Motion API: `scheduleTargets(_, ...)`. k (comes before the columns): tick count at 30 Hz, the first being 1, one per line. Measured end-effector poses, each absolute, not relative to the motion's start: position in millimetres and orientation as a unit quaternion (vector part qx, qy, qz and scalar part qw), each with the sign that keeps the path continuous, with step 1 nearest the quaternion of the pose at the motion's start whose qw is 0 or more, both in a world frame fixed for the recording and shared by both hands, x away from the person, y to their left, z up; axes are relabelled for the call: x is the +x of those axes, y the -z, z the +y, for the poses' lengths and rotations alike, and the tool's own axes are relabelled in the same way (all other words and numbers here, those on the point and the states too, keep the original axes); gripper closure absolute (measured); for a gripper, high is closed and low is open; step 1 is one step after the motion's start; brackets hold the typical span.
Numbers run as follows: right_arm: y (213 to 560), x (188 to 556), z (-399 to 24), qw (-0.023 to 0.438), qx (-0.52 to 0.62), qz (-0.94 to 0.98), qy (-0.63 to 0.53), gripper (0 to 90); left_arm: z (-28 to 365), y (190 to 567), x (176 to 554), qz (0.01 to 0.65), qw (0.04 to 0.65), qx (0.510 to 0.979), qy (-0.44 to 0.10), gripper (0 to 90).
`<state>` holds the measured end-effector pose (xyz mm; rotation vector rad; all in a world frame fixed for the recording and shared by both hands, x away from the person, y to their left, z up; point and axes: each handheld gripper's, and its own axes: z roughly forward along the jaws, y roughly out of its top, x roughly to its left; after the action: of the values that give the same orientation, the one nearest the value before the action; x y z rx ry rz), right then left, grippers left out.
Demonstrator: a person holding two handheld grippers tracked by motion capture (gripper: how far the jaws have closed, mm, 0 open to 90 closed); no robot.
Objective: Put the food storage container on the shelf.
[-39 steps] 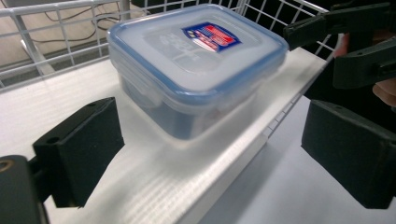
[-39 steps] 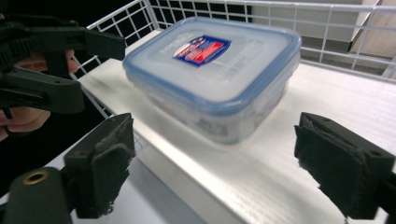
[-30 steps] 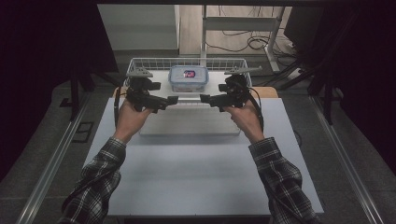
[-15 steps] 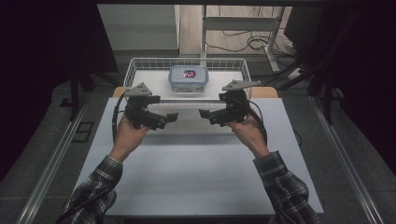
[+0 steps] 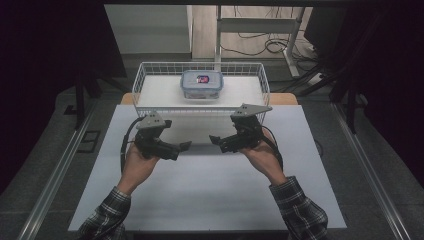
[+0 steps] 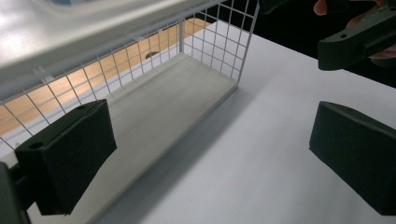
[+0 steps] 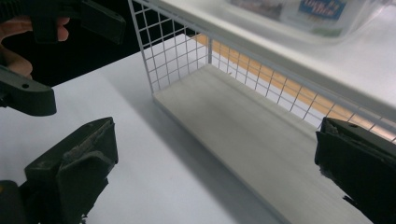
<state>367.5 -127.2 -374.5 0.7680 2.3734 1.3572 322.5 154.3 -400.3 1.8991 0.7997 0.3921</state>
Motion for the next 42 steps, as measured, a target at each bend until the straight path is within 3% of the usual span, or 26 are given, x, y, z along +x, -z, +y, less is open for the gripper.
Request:
scheduleTargets(14,412,351,-140,0.144,0.276,0.819,-0.482,0.0,148,447,306,0.340,0.486,0.790,-0.155,0.0)
scheduleTargets(42,453,297,-174,0.157,0.282,0.824,-0.466,0.0,165,487,253,0.352,0.459,0.797,-0.171,0.1)
